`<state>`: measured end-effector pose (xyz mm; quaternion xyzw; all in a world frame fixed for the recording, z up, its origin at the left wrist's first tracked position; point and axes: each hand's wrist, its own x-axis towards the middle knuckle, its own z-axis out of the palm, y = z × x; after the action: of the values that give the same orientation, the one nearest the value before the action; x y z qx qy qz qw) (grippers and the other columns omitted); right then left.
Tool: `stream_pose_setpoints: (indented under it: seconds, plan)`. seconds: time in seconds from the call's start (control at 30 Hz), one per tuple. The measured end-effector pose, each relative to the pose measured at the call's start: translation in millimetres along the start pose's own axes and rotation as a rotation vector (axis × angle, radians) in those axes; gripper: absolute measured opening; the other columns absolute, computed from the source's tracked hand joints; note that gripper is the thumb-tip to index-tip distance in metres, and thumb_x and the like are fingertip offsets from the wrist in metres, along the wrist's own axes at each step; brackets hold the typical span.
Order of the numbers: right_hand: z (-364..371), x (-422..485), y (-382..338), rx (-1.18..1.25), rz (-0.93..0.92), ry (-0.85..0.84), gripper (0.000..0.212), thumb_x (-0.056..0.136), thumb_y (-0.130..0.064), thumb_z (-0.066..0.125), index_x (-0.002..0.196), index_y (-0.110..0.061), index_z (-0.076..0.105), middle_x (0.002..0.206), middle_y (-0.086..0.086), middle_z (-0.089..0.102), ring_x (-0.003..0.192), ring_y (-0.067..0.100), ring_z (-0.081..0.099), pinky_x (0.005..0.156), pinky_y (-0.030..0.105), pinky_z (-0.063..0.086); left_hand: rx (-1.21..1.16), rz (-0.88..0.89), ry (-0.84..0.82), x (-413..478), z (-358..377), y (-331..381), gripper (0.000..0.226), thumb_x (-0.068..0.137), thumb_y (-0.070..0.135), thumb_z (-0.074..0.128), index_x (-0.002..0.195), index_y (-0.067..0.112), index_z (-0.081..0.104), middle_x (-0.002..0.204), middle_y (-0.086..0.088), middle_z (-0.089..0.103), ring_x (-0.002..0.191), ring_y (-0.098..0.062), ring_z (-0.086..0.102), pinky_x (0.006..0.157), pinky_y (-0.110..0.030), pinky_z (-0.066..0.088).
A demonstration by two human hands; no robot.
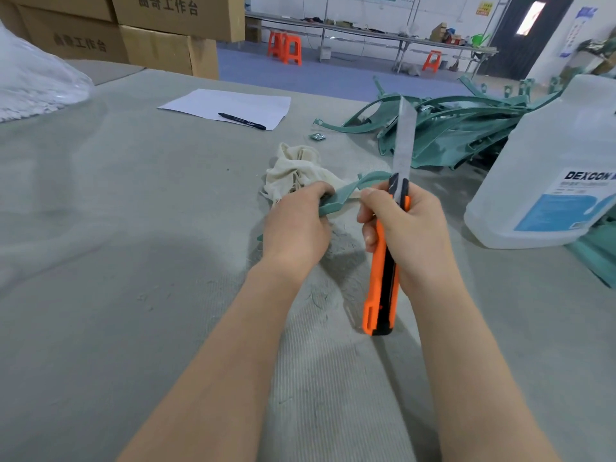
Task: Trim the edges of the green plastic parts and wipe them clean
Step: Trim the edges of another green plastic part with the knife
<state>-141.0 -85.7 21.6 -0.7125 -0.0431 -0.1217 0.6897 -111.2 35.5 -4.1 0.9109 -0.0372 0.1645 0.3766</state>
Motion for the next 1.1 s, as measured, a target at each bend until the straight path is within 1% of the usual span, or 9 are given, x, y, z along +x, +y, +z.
stream_pose_setpoints:
  seconds: [0.17, 0.23, 0.33, 0.43, 0.53, 0.73, 0.83, 0.97, 1.1]
  plan:
    - [-6.2, 3.6, 4.9, -0.167, 0.087, -0.054, 0.003, 0.088, -0.012, 0.062, 0.09, -0.011, 0.06, 0.079, 0.015, 0.066, 0.042, 0.011, 0.049, 0.042, 0.022, 0.041, -0.066, -0.001, 0.02, 1.5, 0.5, -0.3, 0.045, 0.084, -0.003, 0.047, 0.115, 0.025, 0.063, 0.105, 0.002, 0.069, 0.098, -0.024, 0.06, 0.083, -0.042, 0.05]
    - [-4.5, 2.6, 6.0, -0.153, 0.098, -0.102, 0.022, 0.093, -0.028, 0.062, 0.094, -0.007, 0.058, 0.071, 0.005, 0.063, 0.043, 0.01, 0.05, 0.041, 0.022, 0.041, -0.099, 0.008, 0.041, 1.9, 0.2, -0.5, 0.044, 0.084, -0.003, 0.047, 0.116, 0.023, 0.064, 0.108, 0.002, 0.069, 0.101, -0.023, 0.06, 0.085, -0.041, 0.05]
    - [0.3, -0.6, 3.1, -0.143, 0.15, -0.209, 0.042, 0.098, -0.048, 0.046, 0.088, -0.008, 0.057, 0.059, 0.002, 0.057, 0.041, 0.013, 0.049, 0.04, 0.024, 0.041, -0.14, 0.009, 0.071, 2.2, -0.1, -0.6, 0.045, 0.082, -0.004, 0.045, 0.114, 0.022, 0.064, 0.109, 0.002, 0.068, 0.102, -0.021, 0.061, 0.087, -0.036, 0.049]
    - [4.5, -3.0, 3.0, -0.13, 0.161, -0.298, 0.045, 0.103, -0.044, 0.036, 0.079, -0.011, 0.054, 0.054, 0.002, 0.053, 0.038, 0.014, 0.046, 0.038, 0.022, 0.038, -0.173, -0.021, 0.1, 2.7, 0.1, -1.1, 0.044, 0.083, -0.004, 0.044, 0.113, 0.023, 0.064, 0.108, 0.004, 0.067, 0.1, -0.018, 0.06, 0.081, -0.026, 0.045]
    - [6.6, -3.6, 3.3, -0.144, 0.157, -0.317, 0.046, 0.104, -0.042, 0.034, 0.078, -0.01, 0.053, 0.053, 0.0, 0.053, 0.038, 0.013, 0.045, 0.038, 0.022, 0.037, -0.208, -0.029, 0.13, 2.4, -0.7, 0.4, 0.048, 0.085, -0.003, 0.043, 0.119, 0.025, 0.062, 0.11, 0.007, 0.066, 0.1, -0.014, 0.059, 0.08, -0.022, 0.042]
    - [10.0, -5.2, 4.0, -0.105, 0.169, -0.342, 0.046, 0.104, -0.041, 0.035, 0.075, -0.009, 0.051, 0.052, 0.002, 0.05, 0.035, 0.012, 0.042, 0.036, 0.021, 0.035, -0.235, -0.021, 0.146, 2.0, -2.5, 2.4, 0.054, 0.082, -0.007, 0.04, 0.122, 0.023, 0.061, 0.112, 0.004, 0.066, 0.1, -0.016, 0.059, 0.079, -0.022, 0.042]
    - [9.9, -6.0, 3.5, -0.1, 0.179, -0.362, 0.047, 0.104, -0.042, 0.036, 0.073, -0.01, 0.05, 0.052, 0.003, 0.049, 0.034, 0.012, 0.041, 0.036, 0.021, 0.035, -0.238, -0.025, 0.145, 2.1, -2.1, 2.2, 0.049, 0.083, -0.006, 0.042, 0.116, 0.023, 0.062, 0.101, 0.007, 0.065, 0.094, -0.014, 0.059, 0.074, -0.021, 0.041]
    - [11.1, -8.5, 2.9, -0.126, 0.163, -0.425, 0.047, 0.104, -0.041, 0.036, 0.073, -0.009, 0.049, 0.052, 0.003, 0.049, 0.035, 0.012, 0.041, 0.035, 0.021, 0.036, -0.258, -0.049, 0.145, 0.6, -3.8, 2.4, 0.035, 0.087, 0.004, 0.046, 0.106, 0.027, 0.063, 0.078, 0.015, 0.058, 0.084, -0.016, 0.061, 0.075, -0.031, 0.049]
    - [13.8, -10.1, 3.1, -0.162, 0.143, -0.438, 0.046, 0.104, -0.041, 0.036, 0.074, -0.009, 0.049, 0.053, 0.004, 0.05, 0.035, 0.012, 0.042, 0.036, 0.022, 0.037, -0.331, -0.087, 0.141, -0.1, -4.3, 1.8, 0.03, 0.09, 0.01, 0.045, 0.1, 0.035, 0.06, 0.078, 0.017, 0.059, 0.085, -0.017, 0.063, 0.081, -0.038, 0.052]
